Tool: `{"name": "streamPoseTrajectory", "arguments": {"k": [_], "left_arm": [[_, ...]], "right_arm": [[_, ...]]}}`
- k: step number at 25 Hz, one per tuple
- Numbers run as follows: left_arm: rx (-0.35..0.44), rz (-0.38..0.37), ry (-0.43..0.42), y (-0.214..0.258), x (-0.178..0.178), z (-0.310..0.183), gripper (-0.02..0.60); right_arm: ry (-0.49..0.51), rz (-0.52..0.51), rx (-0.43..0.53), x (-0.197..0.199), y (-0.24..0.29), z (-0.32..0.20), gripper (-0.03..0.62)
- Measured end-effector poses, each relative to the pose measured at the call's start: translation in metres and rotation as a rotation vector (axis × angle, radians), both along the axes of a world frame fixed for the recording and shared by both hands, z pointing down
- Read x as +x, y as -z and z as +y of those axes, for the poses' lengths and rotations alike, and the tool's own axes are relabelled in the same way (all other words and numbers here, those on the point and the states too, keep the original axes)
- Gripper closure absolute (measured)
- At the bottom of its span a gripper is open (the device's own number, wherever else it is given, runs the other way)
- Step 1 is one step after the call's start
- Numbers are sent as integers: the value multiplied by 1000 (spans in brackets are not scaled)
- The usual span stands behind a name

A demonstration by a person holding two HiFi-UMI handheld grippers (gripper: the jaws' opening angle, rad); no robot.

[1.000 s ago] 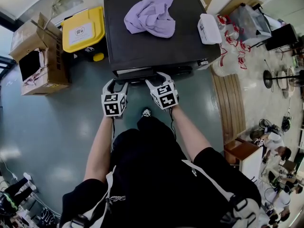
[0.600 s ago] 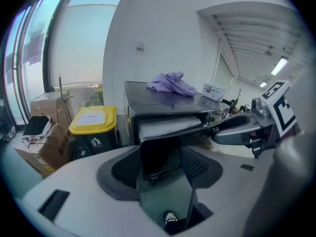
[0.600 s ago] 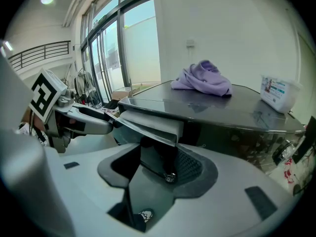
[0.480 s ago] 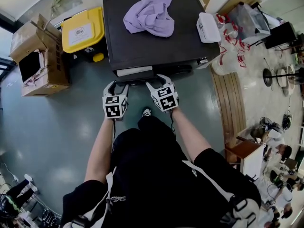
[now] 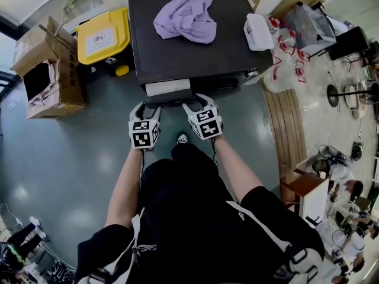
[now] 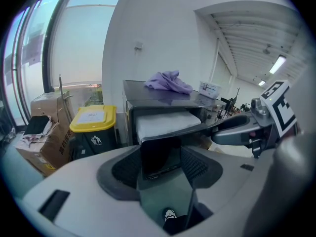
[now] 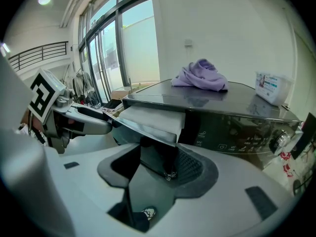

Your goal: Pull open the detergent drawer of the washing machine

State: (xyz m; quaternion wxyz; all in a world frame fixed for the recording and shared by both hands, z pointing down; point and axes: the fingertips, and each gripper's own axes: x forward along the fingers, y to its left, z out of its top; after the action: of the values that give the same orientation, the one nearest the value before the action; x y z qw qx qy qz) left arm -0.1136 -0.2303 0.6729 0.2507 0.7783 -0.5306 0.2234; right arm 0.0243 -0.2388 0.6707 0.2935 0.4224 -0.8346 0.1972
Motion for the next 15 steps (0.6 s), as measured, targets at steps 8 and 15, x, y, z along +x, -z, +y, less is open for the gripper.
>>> {"name": "streamPoseTrajectory", "arguments": {"k": [8, 15], "left_arm": [[4, -3, 1, -1, 2, 10, 332], [14, -3, 6, -2, 3, 22, 331]], "right_arm": [[-7, -4, -5, 2, -2, 11, 375], [-4, -1, -5, 4, -4, 22, 373]]}}
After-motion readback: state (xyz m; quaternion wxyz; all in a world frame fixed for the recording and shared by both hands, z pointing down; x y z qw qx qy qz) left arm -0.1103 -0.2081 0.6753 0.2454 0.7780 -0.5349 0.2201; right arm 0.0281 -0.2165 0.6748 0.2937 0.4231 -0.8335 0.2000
